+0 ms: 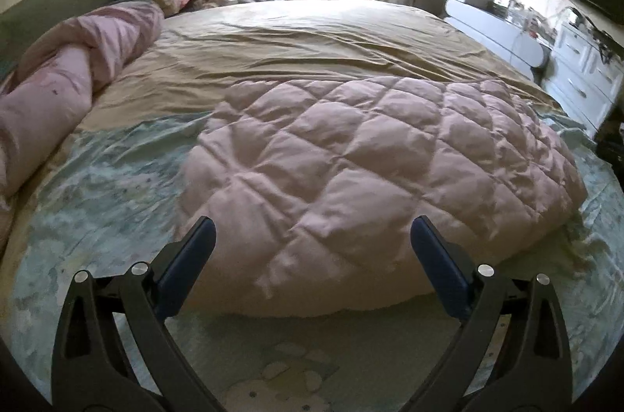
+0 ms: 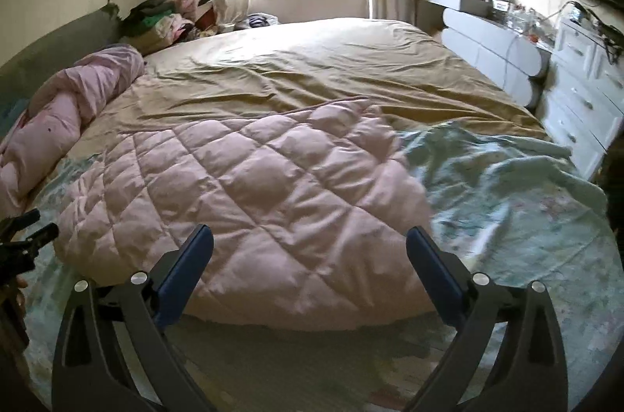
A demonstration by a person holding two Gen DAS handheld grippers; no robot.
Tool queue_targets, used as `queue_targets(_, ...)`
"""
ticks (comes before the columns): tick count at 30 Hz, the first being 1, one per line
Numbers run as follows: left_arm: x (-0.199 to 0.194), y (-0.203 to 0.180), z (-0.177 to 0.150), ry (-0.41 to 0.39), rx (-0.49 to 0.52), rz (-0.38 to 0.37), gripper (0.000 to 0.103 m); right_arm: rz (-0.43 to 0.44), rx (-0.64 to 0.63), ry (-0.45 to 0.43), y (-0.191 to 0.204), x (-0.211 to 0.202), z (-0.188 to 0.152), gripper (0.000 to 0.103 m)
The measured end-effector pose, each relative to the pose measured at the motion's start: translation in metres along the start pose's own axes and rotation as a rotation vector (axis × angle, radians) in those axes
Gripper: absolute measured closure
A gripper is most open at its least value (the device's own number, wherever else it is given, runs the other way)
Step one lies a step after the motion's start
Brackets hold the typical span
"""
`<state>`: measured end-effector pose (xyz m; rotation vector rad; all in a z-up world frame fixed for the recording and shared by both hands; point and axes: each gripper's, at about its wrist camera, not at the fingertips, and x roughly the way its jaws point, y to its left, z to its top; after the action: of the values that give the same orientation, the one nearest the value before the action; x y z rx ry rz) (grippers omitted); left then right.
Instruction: Fold large clothes
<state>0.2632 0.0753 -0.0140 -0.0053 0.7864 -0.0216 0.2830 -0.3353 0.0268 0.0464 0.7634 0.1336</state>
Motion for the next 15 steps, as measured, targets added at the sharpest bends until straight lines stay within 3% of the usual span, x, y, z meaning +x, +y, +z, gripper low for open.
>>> queue_targets(10, 0.006, 0.054, -0.038, 0.062, -0.079, 0.08, 0.009, -0.047, 0.141, 0.089, -0.049, 0.015, -0.056, 0.004)
queue_targets(15, 0.017, 0.089, -0.061, 0.12, -0.186, 0.041, 0.009, -0.01, 0.26, 0.156, -0.069, 0.038, -0.087, 0.004)
